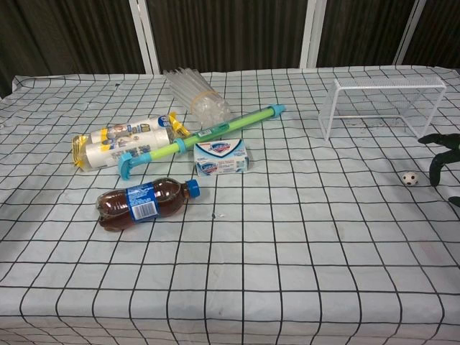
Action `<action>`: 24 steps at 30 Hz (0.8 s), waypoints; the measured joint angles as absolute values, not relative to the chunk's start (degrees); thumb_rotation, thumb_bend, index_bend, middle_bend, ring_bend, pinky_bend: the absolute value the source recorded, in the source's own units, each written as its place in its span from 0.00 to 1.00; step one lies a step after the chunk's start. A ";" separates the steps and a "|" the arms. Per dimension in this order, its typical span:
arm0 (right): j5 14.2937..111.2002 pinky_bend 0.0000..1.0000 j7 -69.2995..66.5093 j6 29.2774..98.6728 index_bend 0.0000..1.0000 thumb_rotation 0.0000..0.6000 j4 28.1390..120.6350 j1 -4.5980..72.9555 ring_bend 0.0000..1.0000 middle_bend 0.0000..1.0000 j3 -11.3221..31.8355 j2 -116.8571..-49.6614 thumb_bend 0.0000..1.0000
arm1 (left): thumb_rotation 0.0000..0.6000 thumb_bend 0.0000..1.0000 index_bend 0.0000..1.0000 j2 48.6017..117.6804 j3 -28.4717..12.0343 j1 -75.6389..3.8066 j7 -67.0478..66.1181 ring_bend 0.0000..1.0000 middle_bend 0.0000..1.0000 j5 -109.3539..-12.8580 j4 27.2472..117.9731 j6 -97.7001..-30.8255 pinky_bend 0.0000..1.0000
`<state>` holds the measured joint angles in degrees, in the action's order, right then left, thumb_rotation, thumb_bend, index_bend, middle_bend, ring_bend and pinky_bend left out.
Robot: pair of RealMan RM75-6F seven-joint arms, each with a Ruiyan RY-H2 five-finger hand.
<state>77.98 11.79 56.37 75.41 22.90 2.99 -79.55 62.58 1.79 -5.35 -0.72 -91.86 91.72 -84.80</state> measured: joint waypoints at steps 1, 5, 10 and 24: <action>77.88 0.00 11.85 56.35 0.52 1.00 75.44 22.94 0.00 0.00 2.96 -79.53 0.52 | 1.00 0.40 0.01 62.60 1.79 -5.33 -0.73 0.00 0.00 -91.84 91.70 -84.80 0.06; 77.69 0.00 12.02 56.20 0.51 1.00 75.49 23.21 0.00 0.00 2.79 -79.51 0.52 | 1.00 0.40 0.01 62.57 1.73 -5.29 -0.62 0.00 0.00 -91.65 91.66 -84.76 0.05; 77.21 0.00 12.33 55.57 0.50 1.00 75.39 23.58 0.00 0.00 2.62 -79.68 0.52 | 1.00 0.40 0.01 62.58 1.68 -5.20 -0.78 0.00 0.00 -91.58 91.69 -84.93 0.05; 68.73 0.00 17.54 52.42 0.00 1.00 75.46 25.51 0.00 0.00 5.07 -81.15 0.52 | 1.00 0.40 0.01 62.52 1.67 -5.28 -0.71 0.00 0.00 -92.10 91.78 -85.03 0.06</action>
<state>68.73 17.54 52.42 75.46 25.51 5.07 -81.15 62.52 1.67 -5.28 -0.71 -92.10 91.78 -85.03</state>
